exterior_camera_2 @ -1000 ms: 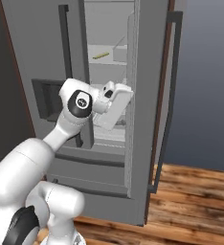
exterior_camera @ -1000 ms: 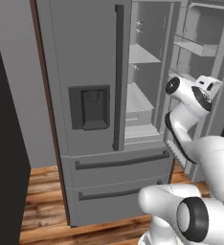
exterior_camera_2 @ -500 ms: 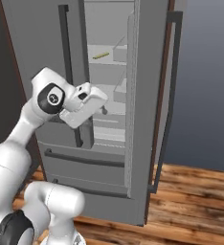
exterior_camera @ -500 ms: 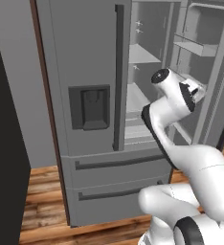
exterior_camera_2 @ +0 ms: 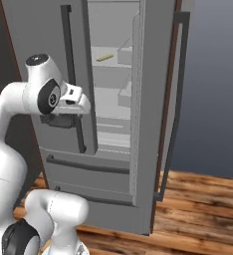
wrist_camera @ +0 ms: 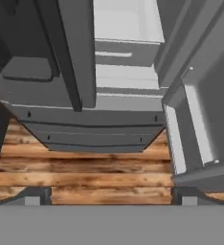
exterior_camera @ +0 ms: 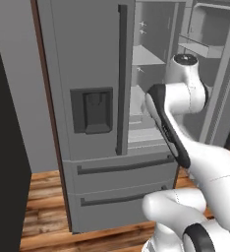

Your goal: Retrieve the butter from the fridge and place it on a plate on the dining table. Then retrieve the butter knife by the fridge and place it near the plate.

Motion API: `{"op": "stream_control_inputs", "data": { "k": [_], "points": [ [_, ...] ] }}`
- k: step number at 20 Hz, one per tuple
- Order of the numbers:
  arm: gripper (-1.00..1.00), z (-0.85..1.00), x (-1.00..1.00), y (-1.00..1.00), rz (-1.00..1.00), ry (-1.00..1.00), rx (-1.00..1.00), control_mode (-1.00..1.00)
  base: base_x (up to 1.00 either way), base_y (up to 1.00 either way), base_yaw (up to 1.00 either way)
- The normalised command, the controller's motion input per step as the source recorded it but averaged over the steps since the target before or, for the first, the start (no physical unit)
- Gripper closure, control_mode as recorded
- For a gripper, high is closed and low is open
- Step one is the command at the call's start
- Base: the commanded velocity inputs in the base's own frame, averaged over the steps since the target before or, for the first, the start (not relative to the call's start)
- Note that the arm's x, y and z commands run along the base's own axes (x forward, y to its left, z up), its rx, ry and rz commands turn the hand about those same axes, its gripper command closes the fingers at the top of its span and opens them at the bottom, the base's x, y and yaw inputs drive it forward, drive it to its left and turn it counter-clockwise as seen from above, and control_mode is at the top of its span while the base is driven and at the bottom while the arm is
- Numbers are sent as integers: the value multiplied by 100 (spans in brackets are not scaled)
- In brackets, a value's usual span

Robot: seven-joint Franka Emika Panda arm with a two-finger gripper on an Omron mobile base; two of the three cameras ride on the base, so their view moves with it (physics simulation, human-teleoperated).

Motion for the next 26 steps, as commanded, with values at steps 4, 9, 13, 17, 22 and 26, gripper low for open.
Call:
{"op": "stream_control_inputs", "data": {
  "k": [4,9,13,17,22,26],
  "points": [
    [-100,7,10,52,-1,-45,30,-100,0,0,0],
    [-100,24,11,66,-1,-38,4,-100,0,0,0],
    [-100,62,11,29,-1,-10,-6,-100,0,0,0],
    [-100,6,11,4,-5,0,-1,-100,0,0,0],
    [-100,11,46,3,-6,0,-9,-100,0,0,0],
    [-100,37,69,0,-2,3,-10,-100,0,0,0]
  ]
}}
